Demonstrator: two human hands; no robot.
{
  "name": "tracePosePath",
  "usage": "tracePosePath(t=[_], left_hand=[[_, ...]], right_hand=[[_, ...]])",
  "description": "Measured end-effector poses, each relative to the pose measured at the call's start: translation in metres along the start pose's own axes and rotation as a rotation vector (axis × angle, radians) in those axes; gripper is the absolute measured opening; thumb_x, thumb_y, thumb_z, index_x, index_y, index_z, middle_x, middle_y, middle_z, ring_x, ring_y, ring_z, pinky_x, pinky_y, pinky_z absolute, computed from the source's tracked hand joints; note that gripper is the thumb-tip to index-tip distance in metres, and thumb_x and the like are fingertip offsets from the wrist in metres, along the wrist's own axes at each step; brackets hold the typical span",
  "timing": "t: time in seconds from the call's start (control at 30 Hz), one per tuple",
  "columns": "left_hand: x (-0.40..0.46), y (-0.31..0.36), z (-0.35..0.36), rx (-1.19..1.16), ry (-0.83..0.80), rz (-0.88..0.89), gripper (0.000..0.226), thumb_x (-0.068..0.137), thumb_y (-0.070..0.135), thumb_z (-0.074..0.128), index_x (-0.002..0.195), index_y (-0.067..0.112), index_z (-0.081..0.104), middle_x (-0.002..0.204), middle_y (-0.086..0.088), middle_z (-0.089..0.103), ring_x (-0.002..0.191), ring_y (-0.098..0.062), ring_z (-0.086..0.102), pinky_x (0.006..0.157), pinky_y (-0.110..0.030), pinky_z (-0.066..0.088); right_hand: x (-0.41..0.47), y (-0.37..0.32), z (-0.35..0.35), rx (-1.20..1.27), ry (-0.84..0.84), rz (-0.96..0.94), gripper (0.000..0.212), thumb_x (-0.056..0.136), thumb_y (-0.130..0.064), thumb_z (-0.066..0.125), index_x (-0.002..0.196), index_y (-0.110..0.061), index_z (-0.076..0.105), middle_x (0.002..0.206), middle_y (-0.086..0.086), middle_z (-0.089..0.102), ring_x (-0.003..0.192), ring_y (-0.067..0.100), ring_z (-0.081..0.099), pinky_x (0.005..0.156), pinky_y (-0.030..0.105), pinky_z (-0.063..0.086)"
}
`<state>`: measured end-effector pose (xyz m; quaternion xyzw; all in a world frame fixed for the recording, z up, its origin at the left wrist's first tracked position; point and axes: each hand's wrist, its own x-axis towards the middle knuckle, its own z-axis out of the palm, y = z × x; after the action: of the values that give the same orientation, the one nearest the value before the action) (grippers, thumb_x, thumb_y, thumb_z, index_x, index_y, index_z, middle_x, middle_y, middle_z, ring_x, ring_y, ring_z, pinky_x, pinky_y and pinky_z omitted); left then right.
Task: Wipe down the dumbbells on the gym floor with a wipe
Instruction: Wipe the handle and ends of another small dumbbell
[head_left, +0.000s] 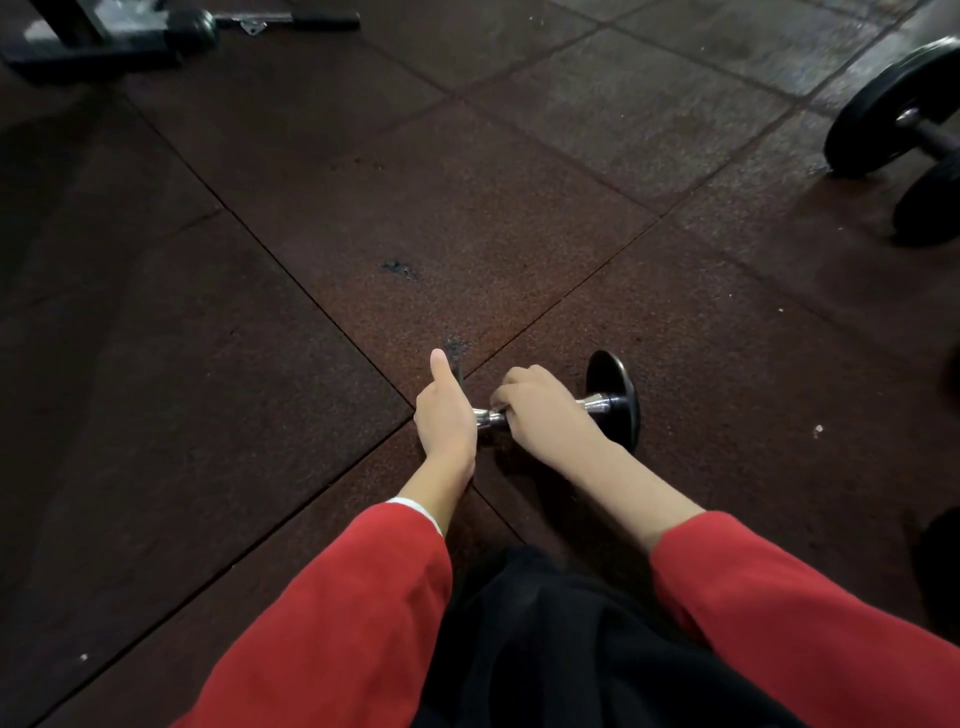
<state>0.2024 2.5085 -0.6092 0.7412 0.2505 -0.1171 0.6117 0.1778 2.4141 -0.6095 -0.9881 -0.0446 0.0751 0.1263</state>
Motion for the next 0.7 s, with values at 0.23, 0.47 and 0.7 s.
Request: tracePosePath(t=[0.23,0.47,0.7], left_hand=[[-0.001,0.001,0.0,-0.007,-0.003,-0.014,0.061,0.097,0.049,0.028,0.108,-0.001,0.06,0.117,-0.018,0.061,0.111,-0.032,0.055,0.103,-0.042,0.038],[-0.001,0.001,0.0,-0.005,0.013,-0.014,0.06,0.096,0.05,0.028,0.102,0.001,0.062,0.112,-0.016,0.062,0.108,-0.031,0.056,0.1,-0.04,0.04],[-0.004,0.004,-0.001,-0.015,-0.001,-0.021,0.051,0.096,0.05,0.029,0.077,0.01,0.053,0.093,-0.007,0.057,0.09,-0.024,0.053,0.085,-0.034,0.039]], right_hand=[[-0.042,0.003,0.038,0.061,0.264,-0.079,0.037,0.068,0.004,0.055,0.102,-0.003,0.067,0.089,0.007,0.063,0.078,0.026,0.057,0.07,0.033,0.053],[-0.026,-0.01,0.019,-0.009,0.238,-0.022,0.04,0.075,-0.004,0.032,0.092,-0.003,0.067,0.088,0.011,0.063,0.078,0.027,0.056,0.072,0.034,0.05],[0.007,0.007,-0.011,-0.048,-0.033,0.244,0.029,0.094,-0.022,0.049,0.111,-0.006,0.066,0.114,0.014,0.062,0.108,0.03,0.057,0.093,0.034,0.041]])
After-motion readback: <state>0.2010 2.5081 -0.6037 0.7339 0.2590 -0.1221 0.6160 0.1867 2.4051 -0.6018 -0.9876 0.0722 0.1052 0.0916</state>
